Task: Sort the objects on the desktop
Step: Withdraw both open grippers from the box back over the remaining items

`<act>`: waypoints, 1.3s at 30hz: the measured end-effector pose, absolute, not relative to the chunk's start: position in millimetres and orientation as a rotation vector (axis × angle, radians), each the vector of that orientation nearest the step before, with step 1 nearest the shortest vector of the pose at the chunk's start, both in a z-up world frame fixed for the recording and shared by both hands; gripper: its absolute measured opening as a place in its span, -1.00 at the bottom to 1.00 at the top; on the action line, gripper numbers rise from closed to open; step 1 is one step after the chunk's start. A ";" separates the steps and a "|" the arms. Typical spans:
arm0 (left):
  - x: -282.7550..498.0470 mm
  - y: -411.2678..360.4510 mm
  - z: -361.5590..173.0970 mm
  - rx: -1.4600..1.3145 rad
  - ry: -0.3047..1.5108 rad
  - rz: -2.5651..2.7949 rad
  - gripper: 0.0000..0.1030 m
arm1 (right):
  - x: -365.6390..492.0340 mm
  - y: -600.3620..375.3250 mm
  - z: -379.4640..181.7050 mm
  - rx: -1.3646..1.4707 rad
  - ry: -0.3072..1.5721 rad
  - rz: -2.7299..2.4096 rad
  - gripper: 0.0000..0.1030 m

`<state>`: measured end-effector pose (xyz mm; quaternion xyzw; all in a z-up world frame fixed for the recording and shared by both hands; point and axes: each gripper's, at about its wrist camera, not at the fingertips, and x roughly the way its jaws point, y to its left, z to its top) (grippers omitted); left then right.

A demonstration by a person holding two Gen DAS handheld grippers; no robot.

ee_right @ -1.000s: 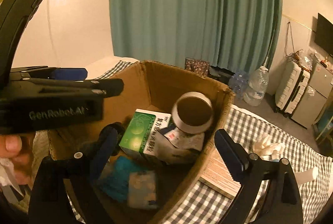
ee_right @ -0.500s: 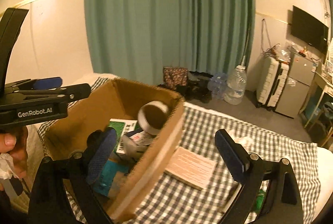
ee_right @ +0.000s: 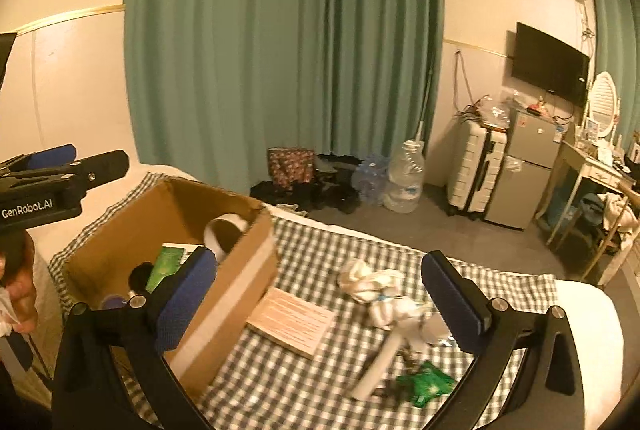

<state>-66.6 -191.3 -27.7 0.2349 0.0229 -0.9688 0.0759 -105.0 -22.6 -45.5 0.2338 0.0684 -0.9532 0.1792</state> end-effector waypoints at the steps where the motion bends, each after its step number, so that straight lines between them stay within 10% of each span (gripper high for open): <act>1: -66.3 -188.5 -26.5 0.698 0.076 -2.906 1.00 | -103.5 -17.7 -42.9 0.658 0.196 -2.707 0.99; 39: -120.7 -33.9 -109.9 0.948 -0.085 -3.130 1.00 | -141.3 133.0 -100.7 0.914 0.046 -2.817 0.99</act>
